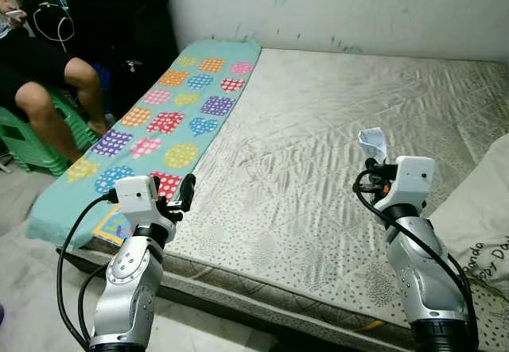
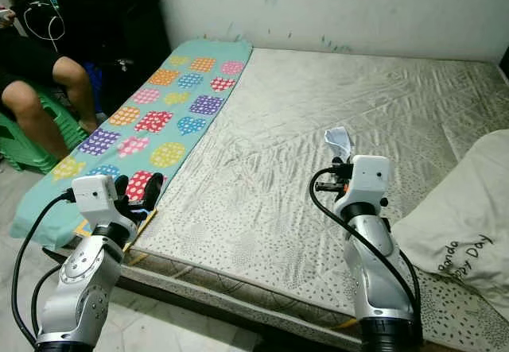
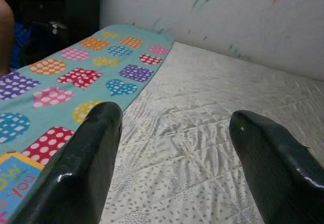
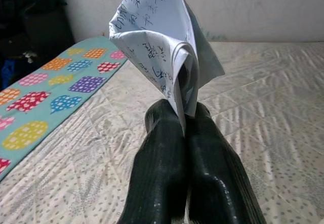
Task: Clean up the room
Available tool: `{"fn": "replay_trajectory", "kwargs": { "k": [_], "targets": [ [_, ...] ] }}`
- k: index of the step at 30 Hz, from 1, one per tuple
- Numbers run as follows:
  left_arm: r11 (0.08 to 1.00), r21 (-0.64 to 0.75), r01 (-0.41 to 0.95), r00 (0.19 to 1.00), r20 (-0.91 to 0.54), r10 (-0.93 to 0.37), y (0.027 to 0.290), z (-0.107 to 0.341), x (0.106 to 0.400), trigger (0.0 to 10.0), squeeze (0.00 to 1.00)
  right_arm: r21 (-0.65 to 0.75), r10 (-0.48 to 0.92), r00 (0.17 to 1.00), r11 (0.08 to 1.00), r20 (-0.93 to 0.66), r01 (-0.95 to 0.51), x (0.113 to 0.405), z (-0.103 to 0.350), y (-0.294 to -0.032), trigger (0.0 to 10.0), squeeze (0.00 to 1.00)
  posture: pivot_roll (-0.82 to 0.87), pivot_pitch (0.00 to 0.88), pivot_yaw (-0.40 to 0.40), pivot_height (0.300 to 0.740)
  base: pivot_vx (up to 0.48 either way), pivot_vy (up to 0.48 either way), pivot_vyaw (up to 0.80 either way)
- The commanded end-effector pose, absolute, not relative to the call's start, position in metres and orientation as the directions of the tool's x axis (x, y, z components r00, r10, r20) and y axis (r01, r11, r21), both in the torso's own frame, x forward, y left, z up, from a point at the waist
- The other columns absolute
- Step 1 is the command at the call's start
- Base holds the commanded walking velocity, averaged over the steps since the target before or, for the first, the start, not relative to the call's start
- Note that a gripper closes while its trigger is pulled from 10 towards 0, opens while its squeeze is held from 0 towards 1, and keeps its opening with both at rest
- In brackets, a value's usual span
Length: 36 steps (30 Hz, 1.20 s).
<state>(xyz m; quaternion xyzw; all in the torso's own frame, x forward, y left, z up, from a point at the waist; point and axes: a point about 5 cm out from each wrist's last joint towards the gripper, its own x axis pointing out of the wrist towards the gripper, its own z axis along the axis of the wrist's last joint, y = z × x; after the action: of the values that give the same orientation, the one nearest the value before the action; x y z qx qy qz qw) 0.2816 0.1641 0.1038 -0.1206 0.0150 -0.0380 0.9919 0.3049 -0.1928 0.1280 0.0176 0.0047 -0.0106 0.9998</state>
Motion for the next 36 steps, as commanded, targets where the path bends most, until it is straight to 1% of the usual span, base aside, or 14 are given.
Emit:
{"fn": "replay_trajectory", "kwargs": {
  "k": [1,34,35,36],
  "targets": [
    [0.971,-0.231,0.058,0.998,-0.024,-0.065,0.1693,0.1031,0.2816,10.0,0.0,0.036,-0.014,1.0,0.999,-0.014,0.015,0.3053,0.1271,-0.1911,10.0,0.0,-0.06,0.0,0.079,0.74,0.0,0.0,0.0],
    [0.971,-0.231,0.058,0.998,-0.024,-0.065,0.1693,0.1031,0.2816,10.0,0.0,0.036,-0.014,1.0,0.999,-0.014,0.015,0.3053,0.1271,-0.1911,10.0,0.0,-0.06,0.0,0.079,0.74,0.0,0.0,0.0],
    [0.972,-0.229,0.058,0.998,-0.021,-0.065,0.1695,0.1028,0.2828,10.0,0.0,0.027,-0.012,1.0,1.0,-0.017,0.012,0.3059,0.1259,-0.1902,10.0,0.0,0.0,0.0,0.0,0.74,0.0,0.0,0.0],
    [0.972,-0.229,0.058,0.998,-0.021,-0.065,0.1695,0.1028,0.2828,10.0,0.0,0.027,-0.012,1.0,1.0,-0.017,0.012,0.3059,0.1259,-0.1902,10.0,0.0,0.0,0.0,0.0,0.74,0.0,0.0,0.0]
  ]
}}
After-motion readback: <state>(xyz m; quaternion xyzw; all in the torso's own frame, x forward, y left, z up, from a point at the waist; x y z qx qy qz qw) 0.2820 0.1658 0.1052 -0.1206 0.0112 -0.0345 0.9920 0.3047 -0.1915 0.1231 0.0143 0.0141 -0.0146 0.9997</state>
